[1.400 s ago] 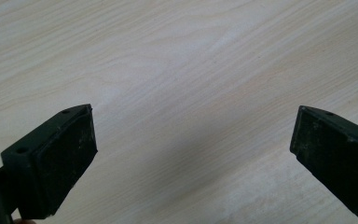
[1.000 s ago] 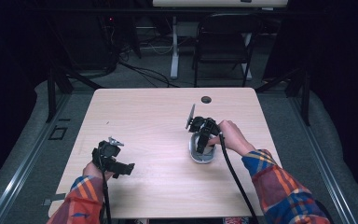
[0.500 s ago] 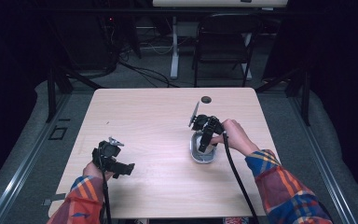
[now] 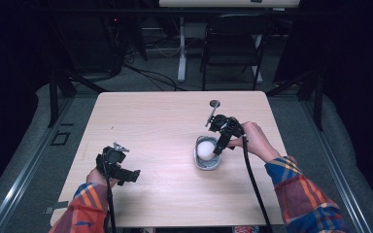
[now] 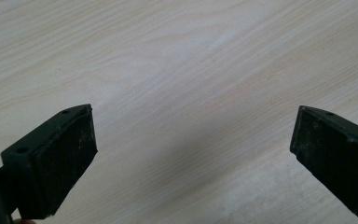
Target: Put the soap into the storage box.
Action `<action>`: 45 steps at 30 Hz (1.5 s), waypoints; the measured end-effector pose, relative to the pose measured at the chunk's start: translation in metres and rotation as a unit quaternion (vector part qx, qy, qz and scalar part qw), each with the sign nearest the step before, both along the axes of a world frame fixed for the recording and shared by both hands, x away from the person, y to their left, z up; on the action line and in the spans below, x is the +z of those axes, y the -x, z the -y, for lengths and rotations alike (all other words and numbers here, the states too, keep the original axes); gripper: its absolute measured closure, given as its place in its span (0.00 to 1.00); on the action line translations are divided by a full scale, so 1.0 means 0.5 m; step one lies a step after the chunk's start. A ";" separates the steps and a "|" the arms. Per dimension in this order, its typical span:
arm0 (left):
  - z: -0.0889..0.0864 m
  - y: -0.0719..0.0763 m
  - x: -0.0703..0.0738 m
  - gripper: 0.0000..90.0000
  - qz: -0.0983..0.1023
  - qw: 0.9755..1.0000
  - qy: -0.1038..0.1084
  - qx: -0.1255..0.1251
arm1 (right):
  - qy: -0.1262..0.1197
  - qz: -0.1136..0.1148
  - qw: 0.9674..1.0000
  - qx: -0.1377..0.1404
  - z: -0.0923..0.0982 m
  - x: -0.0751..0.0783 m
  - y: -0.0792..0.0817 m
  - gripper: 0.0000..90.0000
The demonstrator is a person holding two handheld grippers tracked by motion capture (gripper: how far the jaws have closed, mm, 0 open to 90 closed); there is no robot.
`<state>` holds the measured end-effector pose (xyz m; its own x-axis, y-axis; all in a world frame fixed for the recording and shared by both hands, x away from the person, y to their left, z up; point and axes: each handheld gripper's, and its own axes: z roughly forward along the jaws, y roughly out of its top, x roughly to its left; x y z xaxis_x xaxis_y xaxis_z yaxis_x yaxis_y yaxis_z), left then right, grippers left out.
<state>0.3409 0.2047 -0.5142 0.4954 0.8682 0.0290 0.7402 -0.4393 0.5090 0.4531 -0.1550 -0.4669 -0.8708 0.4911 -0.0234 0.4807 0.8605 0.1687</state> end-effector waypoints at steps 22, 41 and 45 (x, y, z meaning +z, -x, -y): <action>0.000 0.000 0.001 0.00 -0.001 1.000 0.000 -0.002 | -0.004 0.029 0.999 -0.044 0.114 0.010 0.059 0.01; 0.001 0.000 0.001 0.00 0.000 1.000 -0.001 -0.003 | 0.010 0.042 0.994 -0.103 0.222 -0.066 0.139 0.00; 0.002 0.000 0.001 0.00 0.002 1.000 -0.002 -0.003 | 0.010 0.031 0.993 -0.112 0.233 -0.092 0.155 0.00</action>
<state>0.3408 0.2037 -0.5137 0.5003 0.8652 0.0342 0.7357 -0.4455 0.5101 0.3755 -0.2713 -0.5127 -0.7368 0.6706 -0.0861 0.6491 0.7372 0.1878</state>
